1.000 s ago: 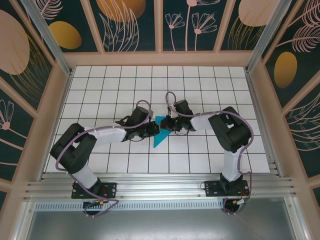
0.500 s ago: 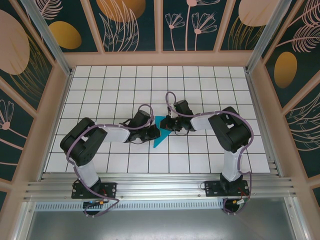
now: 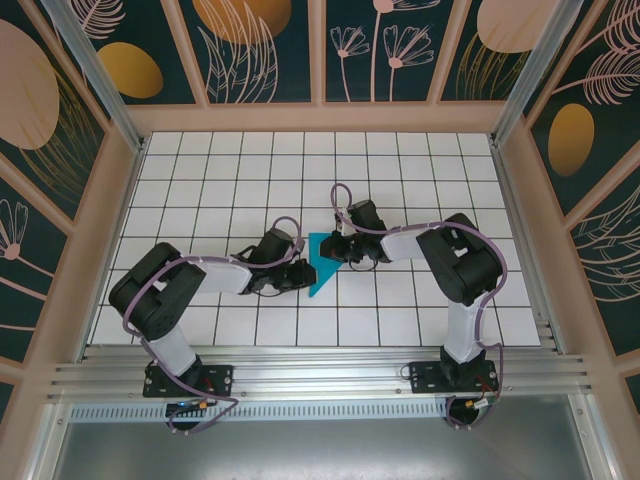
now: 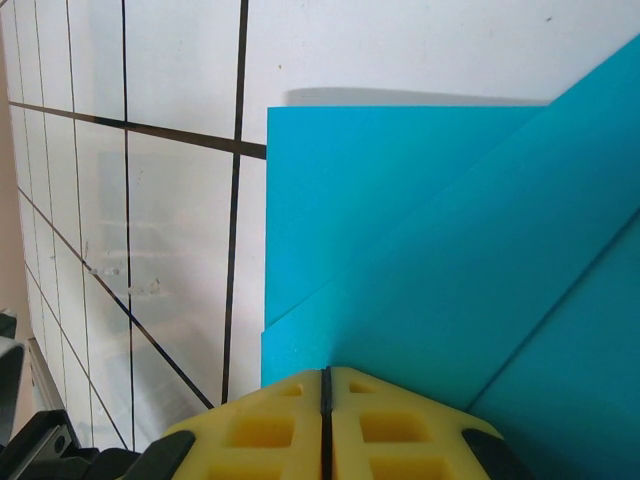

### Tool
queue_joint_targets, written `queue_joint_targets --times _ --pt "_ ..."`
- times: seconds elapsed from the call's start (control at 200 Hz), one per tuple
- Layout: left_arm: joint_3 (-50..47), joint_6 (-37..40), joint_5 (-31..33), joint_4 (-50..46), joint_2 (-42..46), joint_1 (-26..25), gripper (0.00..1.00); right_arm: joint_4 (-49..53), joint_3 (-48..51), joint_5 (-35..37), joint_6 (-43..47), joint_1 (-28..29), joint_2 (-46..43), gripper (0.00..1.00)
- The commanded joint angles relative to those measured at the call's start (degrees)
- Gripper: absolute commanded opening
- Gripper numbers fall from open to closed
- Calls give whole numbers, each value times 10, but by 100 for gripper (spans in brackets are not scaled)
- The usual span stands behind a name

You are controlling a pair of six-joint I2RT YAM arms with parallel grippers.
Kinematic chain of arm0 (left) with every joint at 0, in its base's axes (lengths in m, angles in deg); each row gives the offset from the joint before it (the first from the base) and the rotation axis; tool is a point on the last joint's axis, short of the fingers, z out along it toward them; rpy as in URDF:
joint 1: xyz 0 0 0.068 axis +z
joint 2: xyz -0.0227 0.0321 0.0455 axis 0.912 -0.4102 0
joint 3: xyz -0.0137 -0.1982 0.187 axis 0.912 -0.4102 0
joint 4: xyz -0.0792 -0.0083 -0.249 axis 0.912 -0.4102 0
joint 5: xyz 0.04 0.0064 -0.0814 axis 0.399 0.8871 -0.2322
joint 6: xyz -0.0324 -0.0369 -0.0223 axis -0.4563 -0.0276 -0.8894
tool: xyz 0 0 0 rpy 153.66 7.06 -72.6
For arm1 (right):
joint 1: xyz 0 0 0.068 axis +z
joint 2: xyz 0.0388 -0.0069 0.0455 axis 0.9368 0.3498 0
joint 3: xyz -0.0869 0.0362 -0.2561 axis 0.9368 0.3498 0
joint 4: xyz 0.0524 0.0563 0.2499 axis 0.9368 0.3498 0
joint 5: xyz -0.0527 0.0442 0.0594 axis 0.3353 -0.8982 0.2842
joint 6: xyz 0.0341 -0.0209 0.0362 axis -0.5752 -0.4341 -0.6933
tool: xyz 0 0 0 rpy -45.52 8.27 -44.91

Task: Fold a paper plane with a square sheet of paper (pick it up from the middle)
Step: Fourth fold the wing at the center of the table.

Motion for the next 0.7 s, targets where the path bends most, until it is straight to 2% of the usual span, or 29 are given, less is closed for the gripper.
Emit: queue_joint_targets --times 0.0,0.185,0.445,0.691 --pt "-8 17 -5 -68 24 -1 15 50 23 56 5 4 41 11" --pt "23 7 18 -65 45 -1 17 51 25 59 6 4 37 10" --pt "13 -14 -35 5 36 -2 18 53 26 61 6 5 39 10" --pt "2 -10 -52 1 3 -1 18 50 30 61 5 4 40 10"
